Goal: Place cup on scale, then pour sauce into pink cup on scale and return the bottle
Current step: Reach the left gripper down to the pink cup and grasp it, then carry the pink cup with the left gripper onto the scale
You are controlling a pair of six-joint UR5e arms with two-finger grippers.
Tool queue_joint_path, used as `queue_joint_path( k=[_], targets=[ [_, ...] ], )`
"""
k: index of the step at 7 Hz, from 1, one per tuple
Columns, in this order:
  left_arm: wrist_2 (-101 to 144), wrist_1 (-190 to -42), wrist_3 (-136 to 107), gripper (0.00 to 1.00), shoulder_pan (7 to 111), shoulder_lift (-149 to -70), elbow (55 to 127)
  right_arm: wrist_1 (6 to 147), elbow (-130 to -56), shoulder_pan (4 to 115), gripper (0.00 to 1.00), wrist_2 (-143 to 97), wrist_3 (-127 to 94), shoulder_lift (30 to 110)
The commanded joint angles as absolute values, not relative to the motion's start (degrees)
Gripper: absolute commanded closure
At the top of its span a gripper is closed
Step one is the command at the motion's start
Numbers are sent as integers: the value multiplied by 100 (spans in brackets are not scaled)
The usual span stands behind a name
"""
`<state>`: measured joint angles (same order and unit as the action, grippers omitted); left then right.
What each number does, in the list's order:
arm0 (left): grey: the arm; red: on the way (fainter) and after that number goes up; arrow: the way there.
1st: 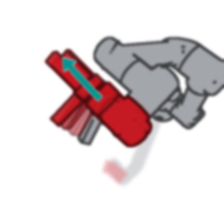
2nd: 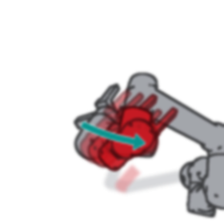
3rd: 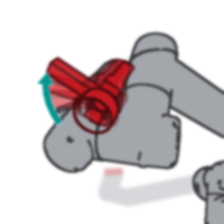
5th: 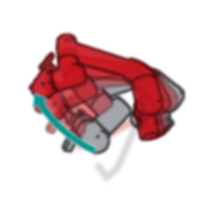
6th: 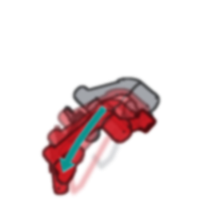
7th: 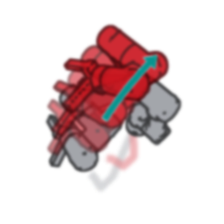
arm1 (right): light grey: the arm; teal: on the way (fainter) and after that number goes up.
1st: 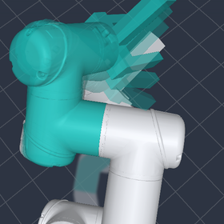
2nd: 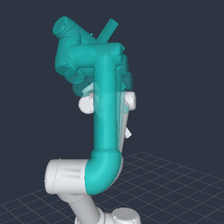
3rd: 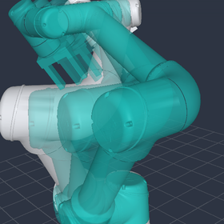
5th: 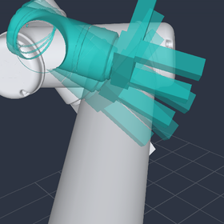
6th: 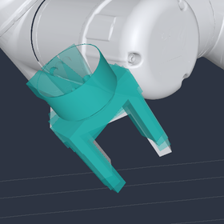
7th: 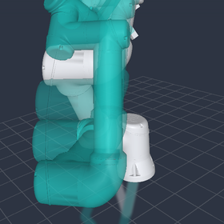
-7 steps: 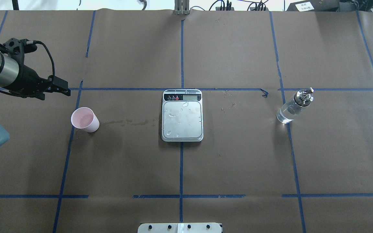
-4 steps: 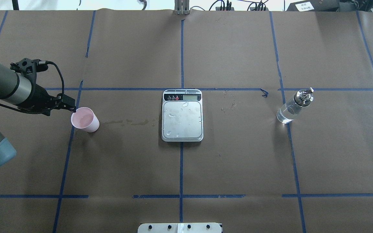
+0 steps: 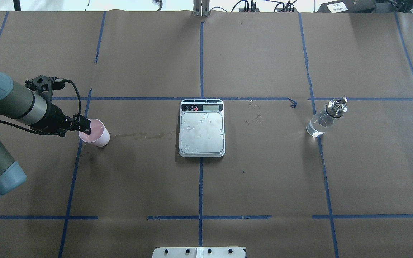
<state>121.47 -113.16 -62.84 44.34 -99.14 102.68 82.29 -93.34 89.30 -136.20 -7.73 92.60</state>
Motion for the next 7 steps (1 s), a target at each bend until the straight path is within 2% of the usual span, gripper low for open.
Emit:
queue_joint_path(
  k=[1, 2, 3, 4, 5, 6, 7],
  targets=[
    [12146, -11312, -6293, 61, 4342, -9993, 10204, 8235, -9325, 8930, 0, -13641, -773, 9237],
    [12146, -11303, -6302, 94, 4342, -10037, 10204, 8235, -9325, 8930, 0, -13641, -773, 9229],
    [12146, -11294, -6302, 100, 4350, -10037, 10222, 8235, -9325, 8938, 0, -13649, -773, 9229],
    [12155, -11277, -6310, 100, 4394, -10028, 10309, 8235, -9325, 8938, 0, -13710, -773, 9229],
    [12173, -10885, -6302, 100, 4447, -10046, 10745, 8235, -9412, 8930, 0, -13737, -773, 9211],
    [12173, -10063, -6310, 100, 4482, -10455, 11088, 8227, -9413, 8930, 0, -13737, -765, 9211],
    [12164, -8958, -6319, 100, 4474, -11346, 11066, 8235, -9396, 8930, 0, -13746, -765, 9202]
  ],
)
